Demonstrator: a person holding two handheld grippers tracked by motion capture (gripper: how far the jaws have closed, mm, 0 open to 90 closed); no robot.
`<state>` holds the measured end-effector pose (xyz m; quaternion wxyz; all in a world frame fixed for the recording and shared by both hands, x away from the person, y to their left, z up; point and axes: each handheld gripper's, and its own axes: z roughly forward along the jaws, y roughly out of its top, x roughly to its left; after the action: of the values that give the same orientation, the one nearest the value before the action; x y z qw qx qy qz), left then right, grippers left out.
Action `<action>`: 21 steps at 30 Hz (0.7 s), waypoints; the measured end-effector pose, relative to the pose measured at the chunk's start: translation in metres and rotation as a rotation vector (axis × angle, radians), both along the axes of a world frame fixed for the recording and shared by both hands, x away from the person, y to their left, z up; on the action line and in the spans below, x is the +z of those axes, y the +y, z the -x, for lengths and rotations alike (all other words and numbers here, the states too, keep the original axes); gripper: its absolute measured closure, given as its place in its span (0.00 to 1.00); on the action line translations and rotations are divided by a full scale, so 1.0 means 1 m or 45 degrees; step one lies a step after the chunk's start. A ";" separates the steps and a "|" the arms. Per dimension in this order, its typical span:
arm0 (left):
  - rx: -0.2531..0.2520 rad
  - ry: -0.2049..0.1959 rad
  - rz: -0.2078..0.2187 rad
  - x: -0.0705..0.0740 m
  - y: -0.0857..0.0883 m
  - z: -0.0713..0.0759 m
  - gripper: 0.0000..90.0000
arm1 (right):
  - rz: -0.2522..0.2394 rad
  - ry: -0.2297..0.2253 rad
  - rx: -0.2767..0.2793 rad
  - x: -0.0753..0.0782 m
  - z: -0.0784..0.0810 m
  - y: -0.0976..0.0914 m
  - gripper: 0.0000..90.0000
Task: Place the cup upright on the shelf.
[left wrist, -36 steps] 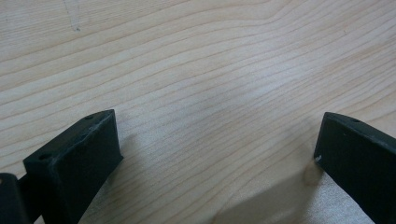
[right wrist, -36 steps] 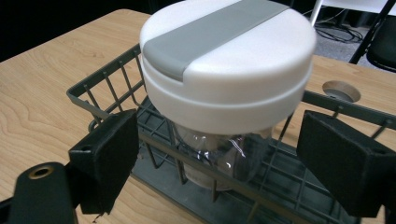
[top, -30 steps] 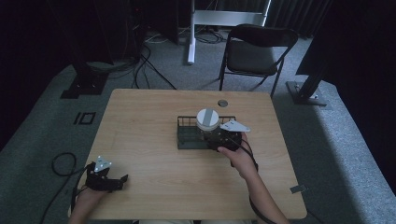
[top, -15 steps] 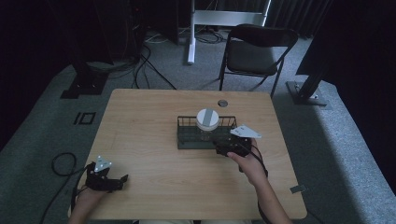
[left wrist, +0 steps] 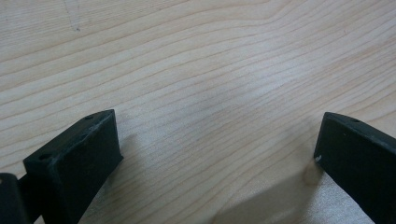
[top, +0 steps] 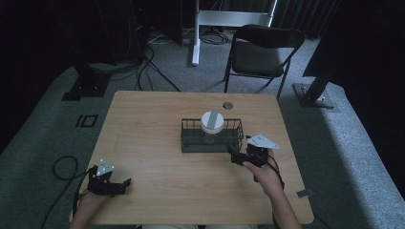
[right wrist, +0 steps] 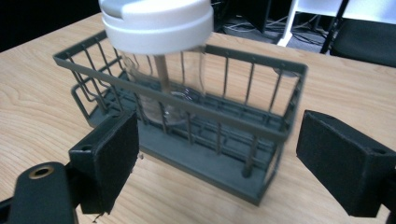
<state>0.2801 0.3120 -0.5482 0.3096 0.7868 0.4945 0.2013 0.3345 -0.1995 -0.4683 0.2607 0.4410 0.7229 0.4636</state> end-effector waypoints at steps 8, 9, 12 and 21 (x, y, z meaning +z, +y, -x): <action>0.000 0.001 -0.001 0.000 0.000 0.000 0.01 | 0.046 0.004 -0.036 -0.012 0.005 -0.012 0.14; 0.000 0.001 -0.001 0.000 0.000 0.000 0.01 | 0.050 0.007 -0.038 -0.014 0.006 -0.014 0.14; 0.000 0.001 -0.001 0.000 0.000 0.000 0.01 | 0.071 0.028 -0.042 -0.022 0.008 -0.019 0.14; 0.000 0.000 0.000 0.000 0.000 0.000 0.01 | 0.109 0.083 -0.096 -0.046 0.012 -0.033 0.14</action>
<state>0.2801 0.3120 -0.5482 0.3094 0.7869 0.4945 0.2013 0.3227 -0.2328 -0.5140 0.2727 0.4711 0.7331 0.4077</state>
